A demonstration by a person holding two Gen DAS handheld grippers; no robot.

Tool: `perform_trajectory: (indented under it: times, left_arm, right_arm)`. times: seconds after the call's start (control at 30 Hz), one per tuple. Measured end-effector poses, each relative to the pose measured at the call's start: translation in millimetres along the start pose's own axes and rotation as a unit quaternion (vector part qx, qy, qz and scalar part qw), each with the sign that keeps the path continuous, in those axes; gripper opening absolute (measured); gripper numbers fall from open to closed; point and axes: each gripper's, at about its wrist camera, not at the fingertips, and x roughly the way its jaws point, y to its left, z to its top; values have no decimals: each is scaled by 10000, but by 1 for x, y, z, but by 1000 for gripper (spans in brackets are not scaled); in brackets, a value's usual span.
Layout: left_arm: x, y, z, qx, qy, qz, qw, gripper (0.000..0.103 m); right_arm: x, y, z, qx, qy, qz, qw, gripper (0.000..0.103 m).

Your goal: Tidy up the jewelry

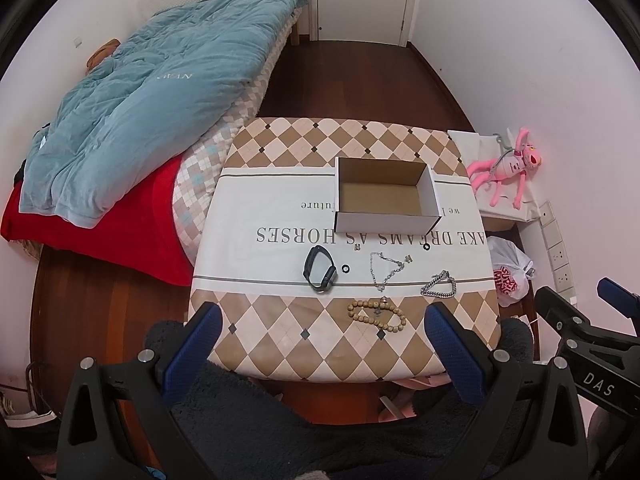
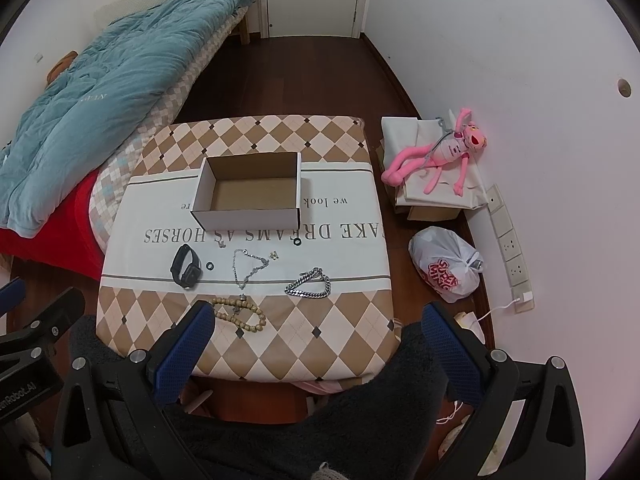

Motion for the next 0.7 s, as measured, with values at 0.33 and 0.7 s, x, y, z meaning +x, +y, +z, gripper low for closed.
perform_trajectory:
  times: [0.33,0.7]
  left_arm:
    - [1,-1,2,2,11,-16,10000,103]
    - [1,-3,4,12,-45,-46,10000,103]
  right_arm:
    - [0,0,2,-7,-3,-4,10000,103]
    - [0,0,2,-11,-8,-10,10000,103]
